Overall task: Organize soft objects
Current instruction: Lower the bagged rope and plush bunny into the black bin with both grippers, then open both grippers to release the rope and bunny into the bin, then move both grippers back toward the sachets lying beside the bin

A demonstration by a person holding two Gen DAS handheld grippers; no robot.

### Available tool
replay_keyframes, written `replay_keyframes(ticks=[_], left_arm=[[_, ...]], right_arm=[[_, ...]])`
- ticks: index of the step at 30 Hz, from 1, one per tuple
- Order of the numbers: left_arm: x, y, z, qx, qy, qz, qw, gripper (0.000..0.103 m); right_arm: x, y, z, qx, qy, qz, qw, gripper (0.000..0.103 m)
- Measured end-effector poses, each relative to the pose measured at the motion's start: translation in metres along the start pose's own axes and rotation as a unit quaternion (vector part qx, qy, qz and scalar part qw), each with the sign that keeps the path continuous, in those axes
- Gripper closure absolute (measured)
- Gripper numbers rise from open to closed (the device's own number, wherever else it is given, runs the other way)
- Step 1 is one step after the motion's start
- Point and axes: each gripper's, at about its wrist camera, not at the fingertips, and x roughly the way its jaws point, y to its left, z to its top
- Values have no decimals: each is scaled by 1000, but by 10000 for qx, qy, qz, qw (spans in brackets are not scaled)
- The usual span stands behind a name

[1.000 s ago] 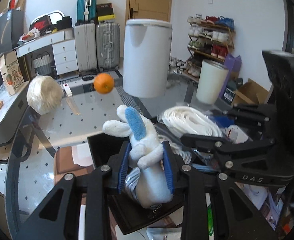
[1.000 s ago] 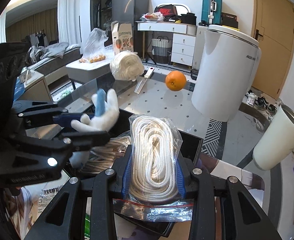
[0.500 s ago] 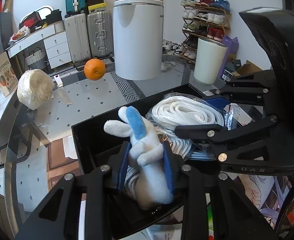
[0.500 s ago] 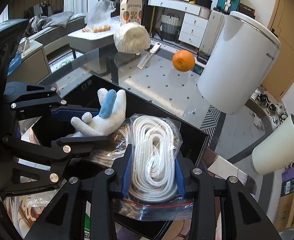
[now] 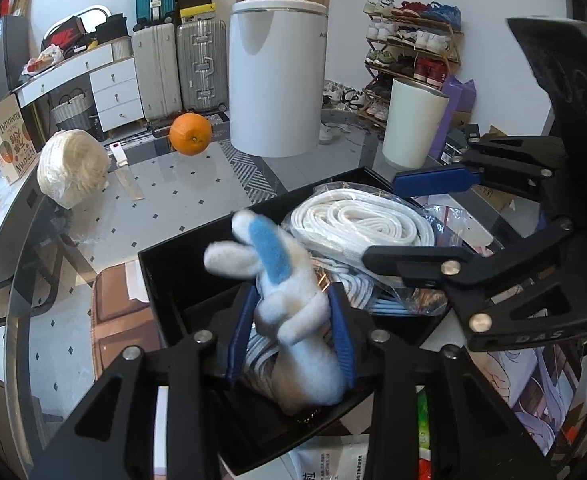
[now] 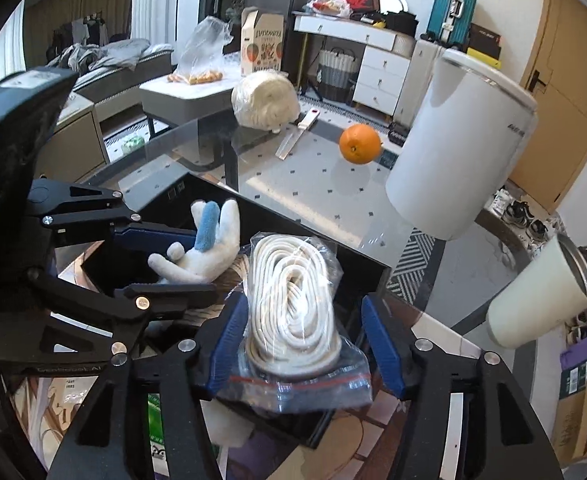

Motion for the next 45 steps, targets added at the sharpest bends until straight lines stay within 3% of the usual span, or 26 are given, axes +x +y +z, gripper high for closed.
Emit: replay_keyframes(ticks=[2,5,7,12,14,22,28,33,45], left_arm=[[-5,-2,-1,17,-94,47,9999,46],[-12,-3,-2,7,-198,93,9998,37],[-18,-2,-5,-25,-272,201,9994,16],[-36,4,-12,-240,-522,229,9981,0],[-44,6,-17,-293,-627,301,9971,0],[-66,10,-41,-462,-830,561,9939,0],[-80,5,-61,-583,-974,670,9913,0],[-78,4,-74,-753,-913,724,9903,0],[-66,-2,-92,-740,-654,830,9916,0]], right_arm=[[-6,-1,-3,88,-66,-33,9999,36],[-16,-4,-10,243,-166,-61,9995,27],[-23,-6,-15,372,-238,-94,9990,23],[-39,-6,-29,622,-423,-115,9971,9],[-46,-4,-35,717,-518,-79,9960,1],[-63,2,-60,1119,-711,38,9912,1],[-66,13,-79,1083,-646,142,9919,1],[-64,13,-92,1520,-460,437,9863,1],[-40,29,-100,1765,-126,916,9800,1]])
